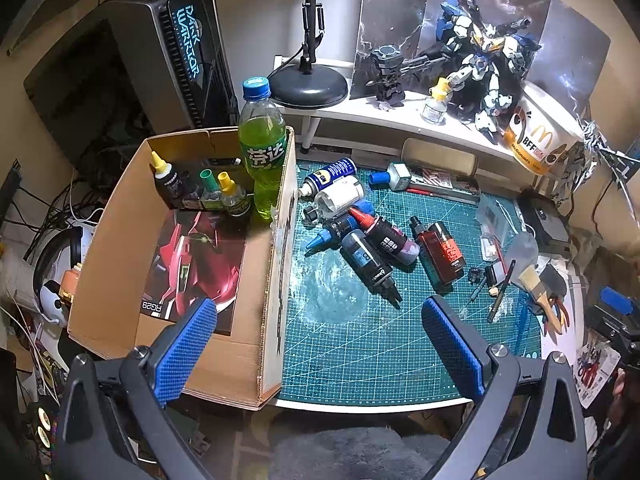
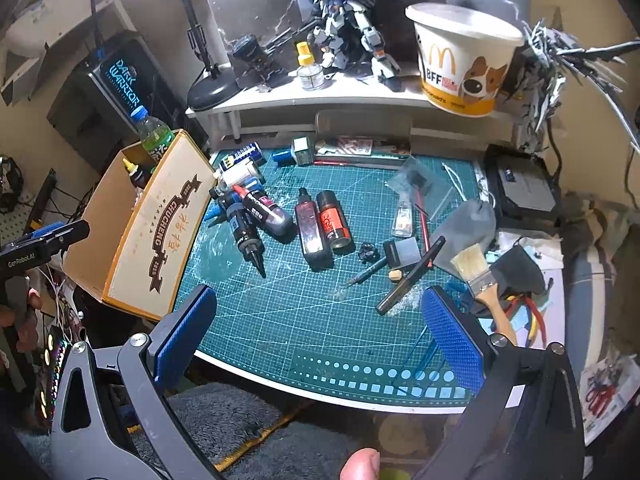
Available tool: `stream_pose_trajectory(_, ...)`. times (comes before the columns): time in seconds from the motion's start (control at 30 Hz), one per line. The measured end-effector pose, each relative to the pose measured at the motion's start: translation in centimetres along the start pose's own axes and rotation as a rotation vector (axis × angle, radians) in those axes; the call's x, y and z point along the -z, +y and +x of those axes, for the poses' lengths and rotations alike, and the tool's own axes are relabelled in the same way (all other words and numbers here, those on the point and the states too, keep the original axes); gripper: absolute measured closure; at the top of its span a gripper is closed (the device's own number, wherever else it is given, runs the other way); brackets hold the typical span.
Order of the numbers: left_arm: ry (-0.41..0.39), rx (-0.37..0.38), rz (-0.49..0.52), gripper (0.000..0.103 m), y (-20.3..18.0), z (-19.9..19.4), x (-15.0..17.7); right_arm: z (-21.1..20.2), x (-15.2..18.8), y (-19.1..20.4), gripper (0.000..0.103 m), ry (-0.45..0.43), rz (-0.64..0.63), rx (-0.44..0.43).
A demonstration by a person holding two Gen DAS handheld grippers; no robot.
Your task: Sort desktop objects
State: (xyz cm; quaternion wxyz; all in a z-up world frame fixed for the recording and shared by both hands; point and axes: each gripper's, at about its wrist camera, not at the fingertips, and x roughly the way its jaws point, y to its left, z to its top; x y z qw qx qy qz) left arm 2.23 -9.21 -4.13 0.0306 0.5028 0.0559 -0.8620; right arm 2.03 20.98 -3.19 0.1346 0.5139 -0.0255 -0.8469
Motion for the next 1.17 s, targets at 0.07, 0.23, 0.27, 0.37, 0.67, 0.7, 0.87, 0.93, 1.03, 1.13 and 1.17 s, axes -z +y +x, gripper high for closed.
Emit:
stream_pose_trajectory(0.07, 0.007, 0.0, -0.001, 0.0, 0.1, 0.2, 0.1, 0.1, -0.1, 0.0, 0.0, 0.002, 0.001, 0.0)
stream_pose_trajectory(0.23, 0.018, 0.001, -0.006, 0.0, 0.3, 0.6, 0.3, 0.4, -0.2, -0.1, 0.0, 0.009, 0.0, -0.001)
stream_pose_trajectory(0.27, 0.019, 0.001, -0.008, 0.0, 0.4, 0.6, 0.3, 0.5, -0.3, -0.1, 0.0, 0.011, 0.0, -0.002)
stream_pose_trajectory(0.37, 0.02, -0.001, -0.013, 0.0, 0.5, 0.8, 0.2, 0.7, -0.3, 0.0, 0.0, 0.014, -0.001, -0.005)
stream_pose_trajectory(0.67, 0.028, -0.003, -0.012, 0.0, 0.6, 1.1, 0.1, 1.3, -0.5, 0.0, 0.0, 0.023, 0.001, -0.011)
stream_pose_trajectory(0.7, 0.028, -0.003, -0.012, 0.0, 0.5, 1.2, 0.1, 1.3, -0.6, -0.1, 0.0, 0.023, 0.0, -0.011)
stream_pose_trajectory(0.87, 0.032, -0.002, -0.015, 0.0, 0.6, 1.5, 0.0, 1.7, -0.7, -0.2, 0.0, 0.032, 0.004, -0.011)
stream_pose_trajectory(0.93, 0.033, -0.001, -0.016, 0.0, 0.6, 1.7, 0.0, 1.9, -0.8, -0.2, 0.0, 0.037, 0.002, -0.01)
stream_pose_trajectory(1.03, 0.035, -0.002, -0.016, 0.0, 0.6, 1.9, 0.0, 2.3, -0.9, -0.2, 0.0, 0.045, 0.001, -0.011)
stream_pose_trajectory(1.13, 0.042, -0.001, -0.015, 0.0, 0.6, 2.2, 0.0, 2.5, -1.1, -0.1, 0.0, 0.05, 0.001, -0.014)
stream_pose_trajectory(1.17, 0.046, 0.0, -0.013, 0.0, 0.6, 2.3, 0.0, 2.6, -1.1, -0.1, 0.0, 0.051, -0.002, -0.015)
